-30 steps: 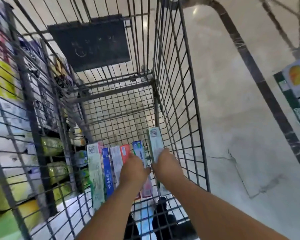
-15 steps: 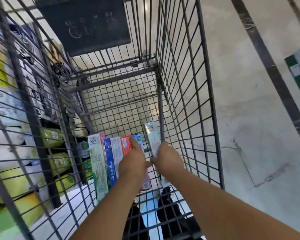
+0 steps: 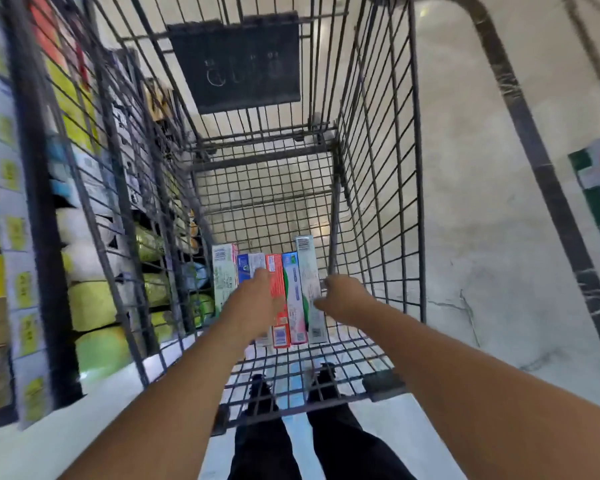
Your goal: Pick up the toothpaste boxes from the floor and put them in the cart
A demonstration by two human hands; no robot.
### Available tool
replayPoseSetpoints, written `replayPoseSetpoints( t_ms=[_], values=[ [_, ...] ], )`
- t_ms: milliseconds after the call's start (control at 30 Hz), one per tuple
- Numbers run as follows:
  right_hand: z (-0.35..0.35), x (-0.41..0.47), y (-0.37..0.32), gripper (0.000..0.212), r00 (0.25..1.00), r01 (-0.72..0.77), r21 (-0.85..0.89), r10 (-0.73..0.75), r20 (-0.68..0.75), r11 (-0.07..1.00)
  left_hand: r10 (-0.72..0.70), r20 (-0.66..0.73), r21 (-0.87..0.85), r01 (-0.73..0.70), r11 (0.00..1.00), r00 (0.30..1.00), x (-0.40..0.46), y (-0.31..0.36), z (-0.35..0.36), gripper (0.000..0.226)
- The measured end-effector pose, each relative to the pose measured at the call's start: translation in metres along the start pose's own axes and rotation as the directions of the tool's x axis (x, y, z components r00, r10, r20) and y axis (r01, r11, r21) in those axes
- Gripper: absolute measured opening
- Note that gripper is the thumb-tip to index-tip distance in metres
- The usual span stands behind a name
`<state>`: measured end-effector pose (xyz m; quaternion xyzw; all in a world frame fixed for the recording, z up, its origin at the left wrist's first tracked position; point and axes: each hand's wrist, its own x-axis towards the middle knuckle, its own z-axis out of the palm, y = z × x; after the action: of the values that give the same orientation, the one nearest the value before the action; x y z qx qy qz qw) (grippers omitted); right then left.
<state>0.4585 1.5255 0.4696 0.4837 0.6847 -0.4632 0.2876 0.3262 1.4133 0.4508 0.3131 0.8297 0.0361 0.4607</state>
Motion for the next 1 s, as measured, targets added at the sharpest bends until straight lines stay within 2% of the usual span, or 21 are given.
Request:
replayPoseSetpoints(
  t_ms=[133, 233, 400, 500, 600, 733, 900, 1000],
  values=[
    [-0.046, -0.048, -0.032, 0.030, 0.988, 0.120, -0.123, -0.130, -0.084, 0.985, 0.006, 0.042, 0.033, -0.007, 0.999, 0.999, -0.039, 0.014, -0.057, 0.065],
    [-0.082, -0.096, -0.058, 0.051, 0.963, 0.206, -0.255, -0.241, -0.117, 0.945, 0.018, 0.033, 0.052, -0.019, 0.998, 0.999, -0.082, 0.031, -0.105, 0.062],
    [-0.124, -0.168, -0.099, 0.080, 0.900, 0.296, -0.519, -0.416, -0.130, 0.802, 0.078, -0.052, 0.280, -0.060, 0.958, 0.996, -0.165, 0.049, -0.183, 0.074],
    [-0.141, -0.199, -0.119, 0.092, 0.840, 0.349, -0.641, -0.532, -0.110, 0.684, 0.078, -0.159, 0.314, -0.025, 0.949, 0.984, -0.207, 0.051, -0.216, 0.089],
    [-0.153, -0.218, -0.136, 0.102, 0.802, 0.366, -0.731, -0.594, -0.067, 0.576, 0.057, -0.189, 0.305, 0.003, 0.952, 0.980, -0.243, 0.056, -0.233, 0.099],
    [-0.153, -0.239, -0.146, 0.115, 0.790, 0.397, -0.757, -0.613, -0.005, 0.519, -0.004, -0.160, 0.249, 0.044, 0.968, 0.987, -0.275, 0.057, -0.235, 0.113],
    [-0.145, -0.265, -0.143, 0.117, 0.782, 0.407, -0.755, -0.623, -0.004, 0.515, 0.010, -0.158, 0.440, 0.061, 0.896, 0.987, -0.296, 0.045, -0.219, 0.116],
    [-0.133, -0.278, -0.141, 0.117, 0.789, 0.398, -0.756, -0.615, -0.008, 0.520, 0.043, -0.134, 0.450, 0.022, 0.893, 0.990, -0.307, 0.039, -0.209, 0.127]
  ],
)
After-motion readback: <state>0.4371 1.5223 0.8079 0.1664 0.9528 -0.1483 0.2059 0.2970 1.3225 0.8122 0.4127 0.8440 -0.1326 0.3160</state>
